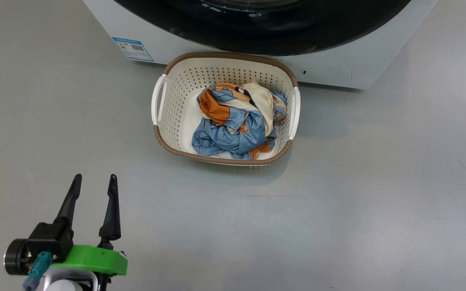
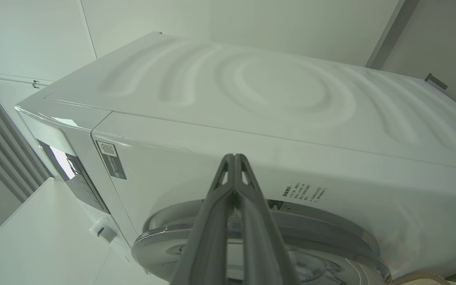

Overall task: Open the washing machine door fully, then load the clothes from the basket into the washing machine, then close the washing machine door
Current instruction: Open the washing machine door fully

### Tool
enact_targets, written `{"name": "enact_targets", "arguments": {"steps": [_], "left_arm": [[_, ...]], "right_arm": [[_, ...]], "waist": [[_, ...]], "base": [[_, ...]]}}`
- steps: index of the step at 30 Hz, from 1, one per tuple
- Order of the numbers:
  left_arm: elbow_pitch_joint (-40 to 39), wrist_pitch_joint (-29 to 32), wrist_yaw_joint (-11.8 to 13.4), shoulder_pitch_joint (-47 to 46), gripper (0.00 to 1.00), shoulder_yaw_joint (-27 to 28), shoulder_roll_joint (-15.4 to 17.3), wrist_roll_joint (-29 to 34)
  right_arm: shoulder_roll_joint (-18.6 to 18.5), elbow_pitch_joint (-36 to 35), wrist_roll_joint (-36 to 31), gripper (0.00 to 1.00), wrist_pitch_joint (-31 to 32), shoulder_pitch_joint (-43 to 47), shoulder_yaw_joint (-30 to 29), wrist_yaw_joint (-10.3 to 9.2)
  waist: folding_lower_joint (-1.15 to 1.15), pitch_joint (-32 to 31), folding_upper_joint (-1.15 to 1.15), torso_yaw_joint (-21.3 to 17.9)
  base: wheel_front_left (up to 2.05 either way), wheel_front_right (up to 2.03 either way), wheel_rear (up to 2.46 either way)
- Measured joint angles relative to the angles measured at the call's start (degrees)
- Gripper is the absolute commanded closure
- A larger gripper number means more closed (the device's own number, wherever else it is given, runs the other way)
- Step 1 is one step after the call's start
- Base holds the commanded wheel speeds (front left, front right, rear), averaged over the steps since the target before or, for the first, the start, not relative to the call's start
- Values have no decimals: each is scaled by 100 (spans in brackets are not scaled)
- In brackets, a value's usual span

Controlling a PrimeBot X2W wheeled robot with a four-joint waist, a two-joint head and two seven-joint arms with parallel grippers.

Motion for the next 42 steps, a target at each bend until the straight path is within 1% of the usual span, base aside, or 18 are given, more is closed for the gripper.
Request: {"name": "enact_targets", "arguments": {"steps": [3,14,23,32,35,42], "left_arm": [[0,0,0,-8,0,-37,-1,0],[-1,0,0,-170,0,-111,-23,-2],[-23,0,0,-209,0,-116,-51,-36],[-47,0,0,-346,0,-111,-78,-52],[-44,0,0,-346,0,-103,-86,-52],[-36,0,0,-346,0,-97,-94,-52]], "right_arm": [[-70,-14,-48,100,133,-187,140,0],[-115,-3,-226,100,503,-790,522,0],[-238,76,-300,100,698,-1227,676,0],[-177,164,-346,100,926,-1482,939,0],[-129,225,-347,100,980,-1522,976,0],[-158,280,-350,100,1087,-1695,1026,0]], "waist": [[0,89,0,39],[0,372,0,284],[0,638,0,462],[0,893,0,564],[0,934,0,579],[0,1012,0,592]], "base": [[0,0,0],[0,0,0],[0,0,0],[0,0,0],[0,0,0],[0,0,0]]}}
